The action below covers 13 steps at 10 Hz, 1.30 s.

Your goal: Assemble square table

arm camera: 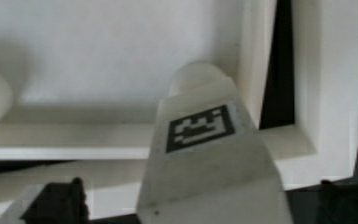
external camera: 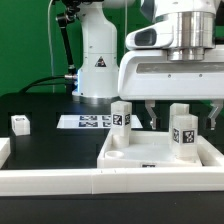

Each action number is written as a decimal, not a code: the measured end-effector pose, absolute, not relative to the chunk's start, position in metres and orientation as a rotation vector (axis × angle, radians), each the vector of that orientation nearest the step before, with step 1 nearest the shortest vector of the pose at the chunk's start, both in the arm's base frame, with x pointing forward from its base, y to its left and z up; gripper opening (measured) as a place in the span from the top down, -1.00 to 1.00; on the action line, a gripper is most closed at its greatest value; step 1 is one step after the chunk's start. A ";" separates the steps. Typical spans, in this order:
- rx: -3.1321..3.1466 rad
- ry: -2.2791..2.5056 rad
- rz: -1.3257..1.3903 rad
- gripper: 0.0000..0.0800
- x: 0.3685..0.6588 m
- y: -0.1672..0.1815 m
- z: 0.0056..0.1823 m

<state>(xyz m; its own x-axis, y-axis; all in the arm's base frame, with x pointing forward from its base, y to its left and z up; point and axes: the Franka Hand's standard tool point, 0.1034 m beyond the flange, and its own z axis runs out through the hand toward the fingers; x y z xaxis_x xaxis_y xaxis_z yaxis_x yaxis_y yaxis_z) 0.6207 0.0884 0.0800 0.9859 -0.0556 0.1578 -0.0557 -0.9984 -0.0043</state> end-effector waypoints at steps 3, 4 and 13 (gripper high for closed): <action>3.127 -0.038 0.247 -0.62 0.620 0.091 0.080; 3.127 -0.040 0.247 -0.35 0.620 0.091 0.080; 3.041 -0.990 0.205 0.27 0.620 0.093 0.080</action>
Offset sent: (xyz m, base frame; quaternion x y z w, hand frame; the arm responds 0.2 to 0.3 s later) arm 0.0000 0.0000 0.0000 0.0000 0.0000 0.0000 1.0000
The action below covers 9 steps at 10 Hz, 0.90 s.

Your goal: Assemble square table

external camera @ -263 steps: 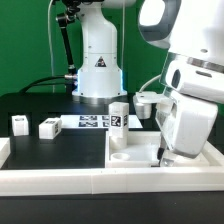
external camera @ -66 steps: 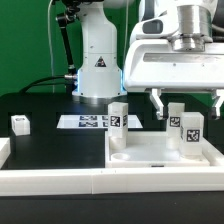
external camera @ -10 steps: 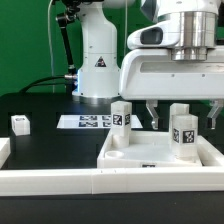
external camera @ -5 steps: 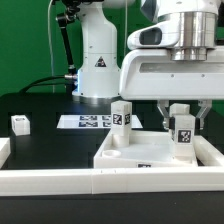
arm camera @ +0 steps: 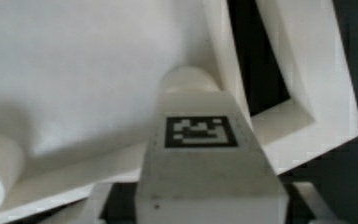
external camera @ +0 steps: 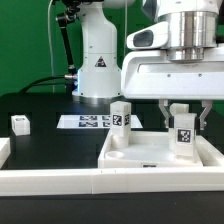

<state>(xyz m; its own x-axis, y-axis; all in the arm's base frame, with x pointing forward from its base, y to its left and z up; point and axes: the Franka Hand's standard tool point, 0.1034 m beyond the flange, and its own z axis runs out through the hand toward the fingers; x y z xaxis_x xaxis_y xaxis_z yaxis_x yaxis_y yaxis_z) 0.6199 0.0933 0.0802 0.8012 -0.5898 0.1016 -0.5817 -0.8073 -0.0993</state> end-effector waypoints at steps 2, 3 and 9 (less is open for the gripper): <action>-2.830 1.183 -0.173 0.27 0.619 0.094 0.078; -2.781 1.287 -0.169 0.27 0.619 0.094 0.077; -2.446 1.793 -0.111 0.27 0.619 0.094 0.076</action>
Offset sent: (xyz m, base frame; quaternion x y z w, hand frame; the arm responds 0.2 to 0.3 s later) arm 0.0000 0.0000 0.0000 0.0000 0.0000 0.1296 0.9916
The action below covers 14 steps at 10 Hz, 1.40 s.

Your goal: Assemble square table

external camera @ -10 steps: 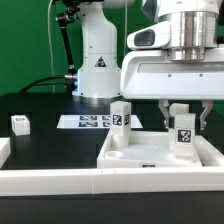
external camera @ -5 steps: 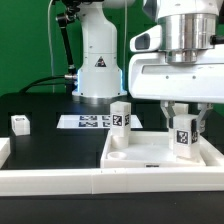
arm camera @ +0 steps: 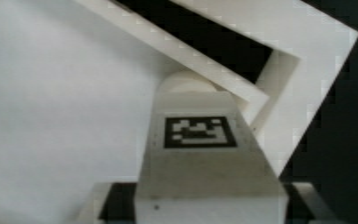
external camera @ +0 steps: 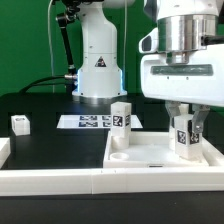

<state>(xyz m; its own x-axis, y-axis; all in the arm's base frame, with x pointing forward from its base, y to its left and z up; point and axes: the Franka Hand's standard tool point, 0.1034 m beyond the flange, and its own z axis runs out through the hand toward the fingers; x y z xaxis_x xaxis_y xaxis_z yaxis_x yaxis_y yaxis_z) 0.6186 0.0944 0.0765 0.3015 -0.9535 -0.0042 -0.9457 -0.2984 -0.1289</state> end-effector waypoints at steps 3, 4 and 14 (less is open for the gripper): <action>-2.225 2.030 -0.060 0.27 0.619 0.091 0.076; -2.135 2.114 -0.046 0.27 0.619 0.091 0.076; -2.571 1.550 -0.115 -0.62 0.619 0.106 0.075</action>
Offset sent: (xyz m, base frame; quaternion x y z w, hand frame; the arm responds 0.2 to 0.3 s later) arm 0.0011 -0.0033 -0.0013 -0.0086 -0.0289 0.2077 0.9777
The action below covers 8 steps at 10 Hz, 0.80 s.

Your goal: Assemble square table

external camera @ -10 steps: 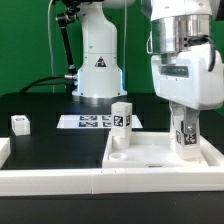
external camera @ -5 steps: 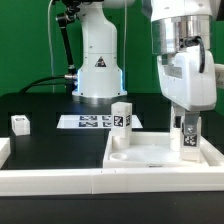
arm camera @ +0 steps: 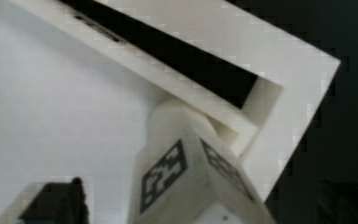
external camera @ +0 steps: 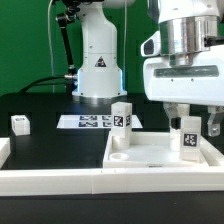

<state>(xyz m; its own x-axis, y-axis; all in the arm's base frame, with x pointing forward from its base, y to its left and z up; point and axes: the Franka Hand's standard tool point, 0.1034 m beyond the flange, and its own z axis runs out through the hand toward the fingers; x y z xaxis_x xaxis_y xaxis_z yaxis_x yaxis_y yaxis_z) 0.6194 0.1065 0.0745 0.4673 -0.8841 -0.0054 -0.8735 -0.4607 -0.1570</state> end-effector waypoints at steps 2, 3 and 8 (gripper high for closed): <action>-2.720 1.293 -0.136 -0.62 0.619 0.105 0.074; -2.769 1.200 -0.143 -0.62 0.619 0.105 0.074; -2.992 0.689 -0.176 -0.62 0.620 0.098 0.075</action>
Offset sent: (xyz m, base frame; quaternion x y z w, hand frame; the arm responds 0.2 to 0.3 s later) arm -0.0019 -0.0010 0.0009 -0.0254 -0.0138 -0.2549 0.9665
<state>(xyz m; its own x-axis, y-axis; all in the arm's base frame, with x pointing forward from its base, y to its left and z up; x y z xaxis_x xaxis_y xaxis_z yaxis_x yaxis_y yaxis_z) 0.6203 0.0977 0.0749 0.8931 -0.4393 0.0965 -0.4318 -0.8975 -0.0897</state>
